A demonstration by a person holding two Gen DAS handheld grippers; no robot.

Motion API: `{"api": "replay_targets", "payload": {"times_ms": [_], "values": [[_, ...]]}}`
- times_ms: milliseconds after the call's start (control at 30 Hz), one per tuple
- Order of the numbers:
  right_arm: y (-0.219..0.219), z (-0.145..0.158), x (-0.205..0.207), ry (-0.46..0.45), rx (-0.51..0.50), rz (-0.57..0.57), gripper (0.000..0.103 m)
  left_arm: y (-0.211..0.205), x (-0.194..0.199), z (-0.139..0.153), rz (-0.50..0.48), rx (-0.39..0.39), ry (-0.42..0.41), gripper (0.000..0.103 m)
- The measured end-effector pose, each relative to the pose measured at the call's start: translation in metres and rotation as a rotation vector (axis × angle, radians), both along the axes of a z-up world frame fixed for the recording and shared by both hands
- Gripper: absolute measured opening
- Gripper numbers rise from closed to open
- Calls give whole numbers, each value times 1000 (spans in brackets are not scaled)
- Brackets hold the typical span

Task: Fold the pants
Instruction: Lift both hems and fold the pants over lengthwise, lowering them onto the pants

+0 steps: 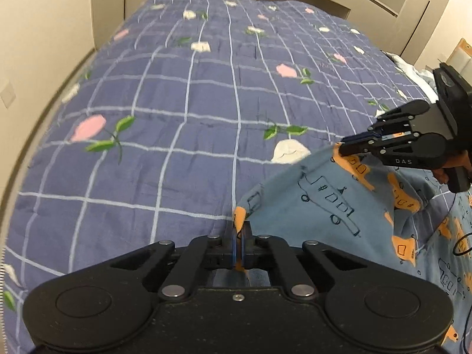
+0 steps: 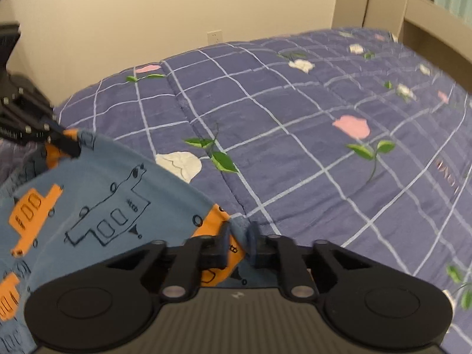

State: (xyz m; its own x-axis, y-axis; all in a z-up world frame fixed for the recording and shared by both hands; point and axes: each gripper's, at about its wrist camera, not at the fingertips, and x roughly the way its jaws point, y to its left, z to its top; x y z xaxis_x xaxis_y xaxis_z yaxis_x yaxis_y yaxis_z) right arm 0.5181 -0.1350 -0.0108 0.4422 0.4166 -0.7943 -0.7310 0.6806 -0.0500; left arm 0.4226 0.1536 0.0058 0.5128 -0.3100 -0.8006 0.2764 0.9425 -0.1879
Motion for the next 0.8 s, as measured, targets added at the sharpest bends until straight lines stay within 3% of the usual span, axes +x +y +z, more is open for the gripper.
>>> {"api": "replay_targets", "payload": {"times_ms": [267,533,800], "values": [[-23,49,-66,-175,45,-11,1,-15,-45,50,-26,41,-153,2],[-53,84,-151,-280,67,17,1,-42,-126,88,-100,91,-296,2],[-77,91,-245,-312,54,43,0,-72,-219,87,-215,170,-391,2]]}}
